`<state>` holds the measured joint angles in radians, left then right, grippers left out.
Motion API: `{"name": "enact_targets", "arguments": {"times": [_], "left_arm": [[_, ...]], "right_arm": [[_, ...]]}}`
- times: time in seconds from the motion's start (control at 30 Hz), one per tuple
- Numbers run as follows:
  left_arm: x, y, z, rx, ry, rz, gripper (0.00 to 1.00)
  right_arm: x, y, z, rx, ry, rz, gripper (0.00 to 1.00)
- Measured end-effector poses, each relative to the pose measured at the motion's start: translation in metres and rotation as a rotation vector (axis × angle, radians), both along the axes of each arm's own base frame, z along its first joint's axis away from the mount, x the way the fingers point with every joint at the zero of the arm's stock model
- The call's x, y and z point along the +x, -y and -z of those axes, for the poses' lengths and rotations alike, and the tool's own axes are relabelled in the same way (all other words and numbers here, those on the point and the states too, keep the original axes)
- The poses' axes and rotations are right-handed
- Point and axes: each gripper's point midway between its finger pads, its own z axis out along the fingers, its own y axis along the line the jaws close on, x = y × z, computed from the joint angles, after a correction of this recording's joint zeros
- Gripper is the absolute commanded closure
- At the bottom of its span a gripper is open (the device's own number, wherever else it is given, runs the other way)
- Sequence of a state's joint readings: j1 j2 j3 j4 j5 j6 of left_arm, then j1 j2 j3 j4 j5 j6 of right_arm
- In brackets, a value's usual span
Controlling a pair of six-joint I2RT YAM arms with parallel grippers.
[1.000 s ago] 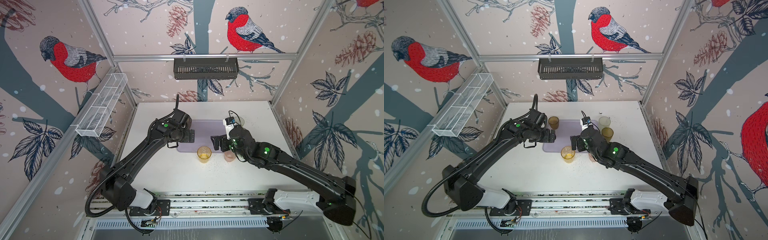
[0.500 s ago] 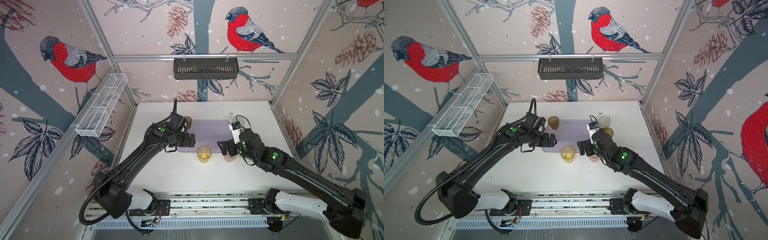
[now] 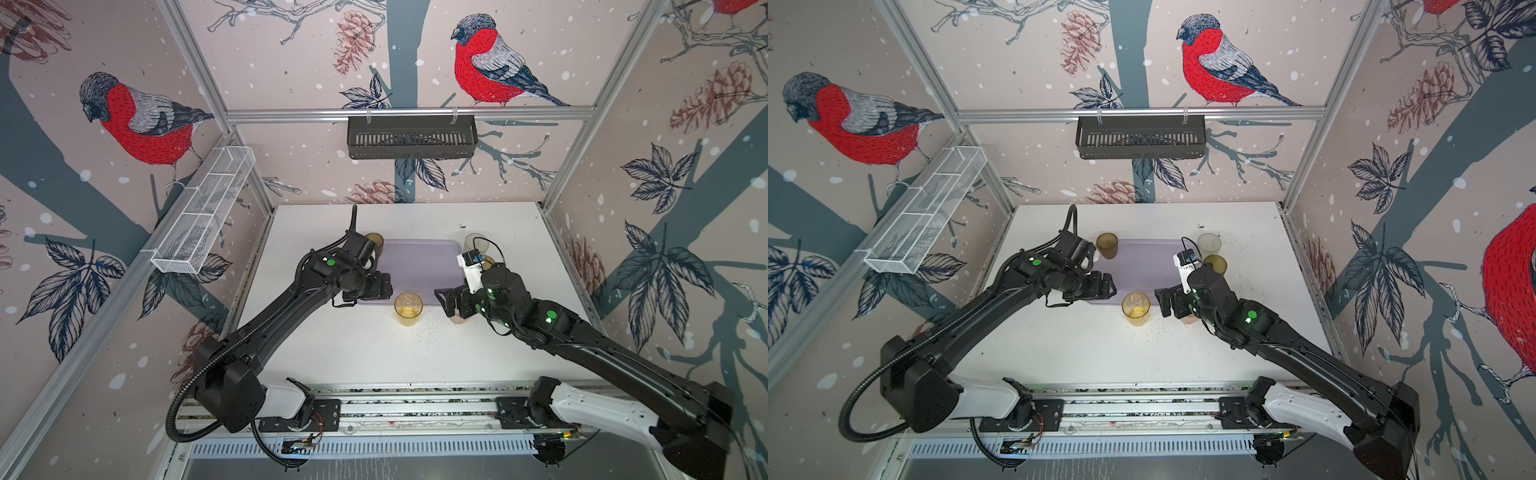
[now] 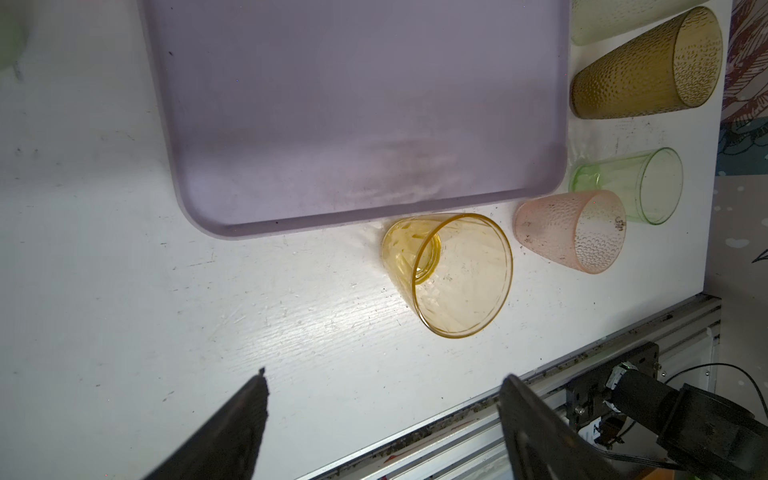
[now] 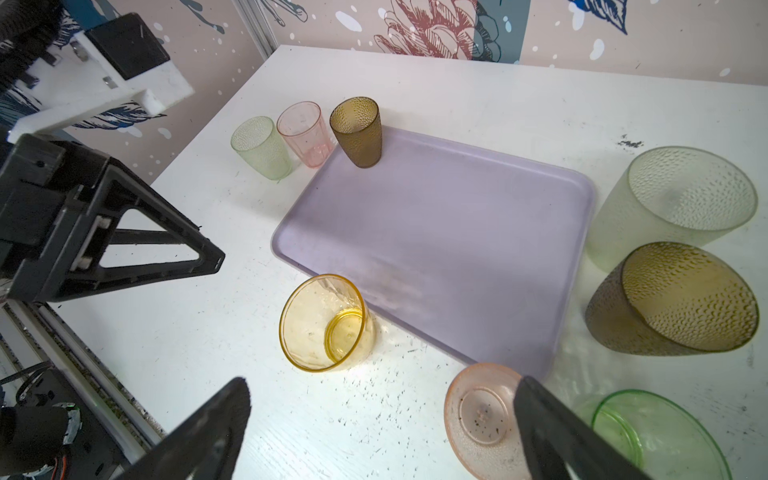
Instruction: Place the glasses into the tray
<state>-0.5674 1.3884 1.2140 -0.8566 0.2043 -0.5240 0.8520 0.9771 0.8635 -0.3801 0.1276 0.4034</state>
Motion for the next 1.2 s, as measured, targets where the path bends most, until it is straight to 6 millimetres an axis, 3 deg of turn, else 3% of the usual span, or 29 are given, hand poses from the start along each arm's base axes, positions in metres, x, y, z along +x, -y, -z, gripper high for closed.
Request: {"name": "enact_targets", "arguments": {"times": [0.23,0.5,1.2], "left_arm": [[-0.005,0.019,0.017,0.023,-0.031,0.054,0.24],[0.003,0.032,0.031,0.090,-0.024,0.083,0.34],[0.007,0.041,0.061,0.210,-0.029,0.117,0.56]], "right_arm": [[0.000,-0.003,0.007,0.015,-0.020,0.001,0.01],[0.004,0.001,0.015,0.008,-0.036,0.018,0.00],[0.012,0.008,0.017,0.026,-0.049,0.031,0.00]]}}
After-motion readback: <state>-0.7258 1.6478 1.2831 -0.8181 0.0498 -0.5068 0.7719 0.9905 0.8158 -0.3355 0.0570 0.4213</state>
